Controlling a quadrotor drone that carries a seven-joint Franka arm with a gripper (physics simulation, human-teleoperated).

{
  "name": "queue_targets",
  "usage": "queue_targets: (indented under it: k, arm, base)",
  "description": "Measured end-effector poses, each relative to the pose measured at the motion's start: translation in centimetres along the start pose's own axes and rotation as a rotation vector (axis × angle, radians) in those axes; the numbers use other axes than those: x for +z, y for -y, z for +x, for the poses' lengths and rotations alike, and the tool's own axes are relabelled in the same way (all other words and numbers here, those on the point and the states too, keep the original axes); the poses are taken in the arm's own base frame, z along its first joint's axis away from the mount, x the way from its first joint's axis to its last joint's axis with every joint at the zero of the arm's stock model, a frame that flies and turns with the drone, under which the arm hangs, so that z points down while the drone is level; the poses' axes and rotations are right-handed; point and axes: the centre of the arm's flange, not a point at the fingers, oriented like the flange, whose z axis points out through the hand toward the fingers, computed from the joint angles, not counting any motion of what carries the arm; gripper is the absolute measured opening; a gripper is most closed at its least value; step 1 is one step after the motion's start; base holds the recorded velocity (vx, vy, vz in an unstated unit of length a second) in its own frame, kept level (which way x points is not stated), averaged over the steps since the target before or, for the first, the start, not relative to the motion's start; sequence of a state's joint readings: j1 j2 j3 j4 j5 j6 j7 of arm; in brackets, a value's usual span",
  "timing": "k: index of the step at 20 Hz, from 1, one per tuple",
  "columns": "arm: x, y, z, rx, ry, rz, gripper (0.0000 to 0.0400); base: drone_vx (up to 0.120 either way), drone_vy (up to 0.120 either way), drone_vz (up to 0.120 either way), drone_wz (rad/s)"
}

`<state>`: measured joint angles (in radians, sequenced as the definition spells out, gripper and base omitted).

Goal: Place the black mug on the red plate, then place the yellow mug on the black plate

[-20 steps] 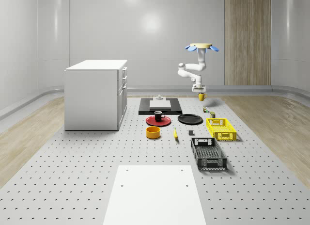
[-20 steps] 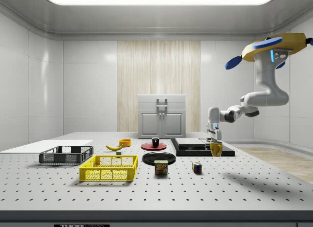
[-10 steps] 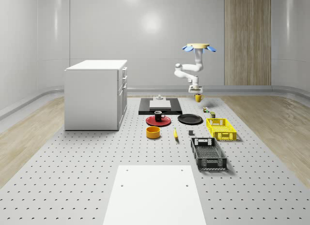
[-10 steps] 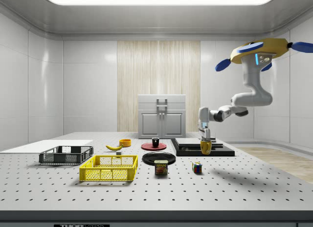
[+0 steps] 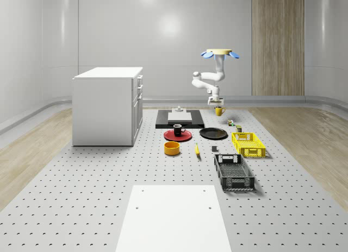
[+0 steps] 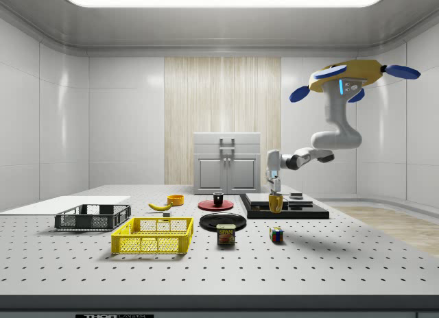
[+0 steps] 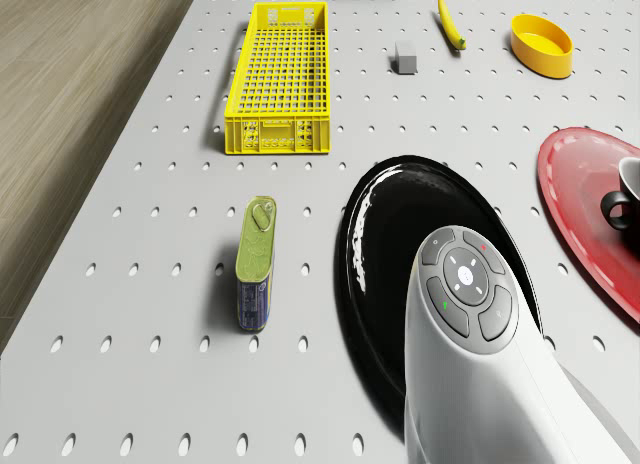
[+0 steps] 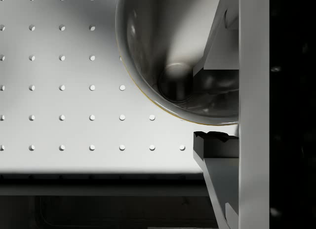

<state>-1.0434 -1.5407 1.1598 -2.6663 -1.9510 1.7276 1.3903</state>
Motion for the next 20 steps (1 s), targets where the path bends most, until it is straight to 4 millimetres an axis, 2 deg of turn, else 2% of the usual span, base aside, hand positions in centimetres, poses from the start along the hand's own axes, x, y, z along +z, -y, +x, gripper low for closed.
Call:
queue_targets:
  k: [17,20]
  arm:
    - [0.00,0.00,0.00,0.000,0.000,0.000,0.0110]
    - [0.00,0.00,0.00,0.000,0.000,0.000,0.0110]
  base:
    - [0.120,-0.120,0.000,0.000]
    - [0.120,-0.013,0.000,0.000]
